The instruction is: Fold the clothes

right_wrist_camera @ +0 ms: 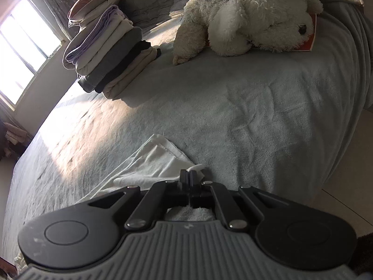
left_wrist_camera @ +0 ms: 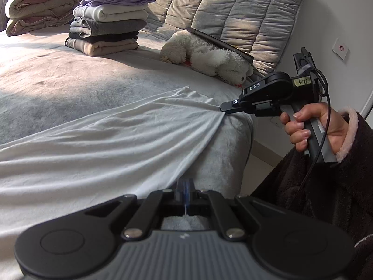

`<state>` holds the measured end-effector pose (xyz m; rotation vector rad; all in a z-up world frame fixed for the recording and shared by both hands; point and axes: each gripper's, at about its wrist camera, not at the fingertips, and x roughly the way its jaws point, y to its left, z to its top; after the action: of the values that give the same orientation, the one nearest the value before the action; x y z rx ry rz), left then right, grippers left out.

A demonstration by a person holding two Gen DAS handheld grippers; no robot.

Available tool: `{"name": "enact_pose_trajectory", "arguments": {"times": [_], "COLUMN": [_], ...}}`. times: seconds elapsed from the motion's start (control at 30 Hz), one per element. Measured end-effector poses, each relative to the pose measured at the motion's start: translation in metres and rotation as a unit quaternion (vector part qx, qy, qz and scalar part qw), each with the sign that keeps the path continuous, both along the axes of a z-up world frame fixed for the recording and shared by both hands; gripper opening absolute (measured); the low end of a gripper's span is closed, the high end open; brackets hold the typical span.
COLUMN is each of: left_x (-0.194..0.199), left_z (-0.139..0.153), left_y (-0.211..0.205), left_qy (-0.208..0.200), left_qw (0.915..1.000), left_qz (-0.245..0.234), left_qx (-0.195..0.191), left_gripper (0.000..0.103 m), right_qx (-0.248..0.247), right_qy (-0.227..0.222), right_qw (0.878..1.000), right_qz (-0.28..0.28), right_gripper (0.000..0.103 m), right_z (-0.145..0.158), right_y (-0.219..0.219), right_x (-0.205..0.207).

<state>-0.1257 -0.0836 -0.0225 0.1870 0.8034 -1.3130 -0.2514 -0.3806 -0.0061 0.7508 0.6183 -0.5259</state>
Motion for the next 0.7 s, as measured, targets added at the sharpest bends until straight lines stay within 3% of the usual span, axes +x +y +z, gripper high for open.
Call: {"name": "enact_pose_trajectory", "arguments": {"times": [0.07,0.1,0.13,0.2,0.47,0.7], "left_x": [-0.001,0.000,0.000,0.002,0.035,0.083], "left_z": [-0.001,-0.001,0.001,0.005,0.026,0.036], "left_y": [0.003,0.005,0.007,0.013,0.045,0.083], "left_qy": [0.002,0.004,0.006,0.005,-0.007,-0.023], "left_qw": [1.0000,1.0000,1.0000,0.9998,0.9948,0.9765], "left_qz": [-0.001,-0.001,0.001,0.009,0.086,0.206], "left_qx": [0.000,-0.002,-0.007,-0.019,-0.055,-0.058], "left_gripper": [0.007,0.015,0.030,0.045,0.057,0.060], "right_qx": [-0.010,-0.017,-0.024,-0.038,-0.067,-0.057], "right_qy": [0.003,0.002,-0.001,-0.005,-0.010,-0.011], "right_qw": [1.000,1.000,1.000,0.999,0.992,0.977], "right_qz": [0.003,0.006,0.009,0.018,0.106,0.204], "right_gripper": [0.005,0.008,0.013,0.013,0.013,0.013], "right_z": [0.001,0.003,0.005,0.010,0.022,0.026], "right_y": [0.000,0.000,0.000,0.001,0.028,0.065], "right_x": [0.002,0.003,0.004,0.007,0.043,0.096]}}
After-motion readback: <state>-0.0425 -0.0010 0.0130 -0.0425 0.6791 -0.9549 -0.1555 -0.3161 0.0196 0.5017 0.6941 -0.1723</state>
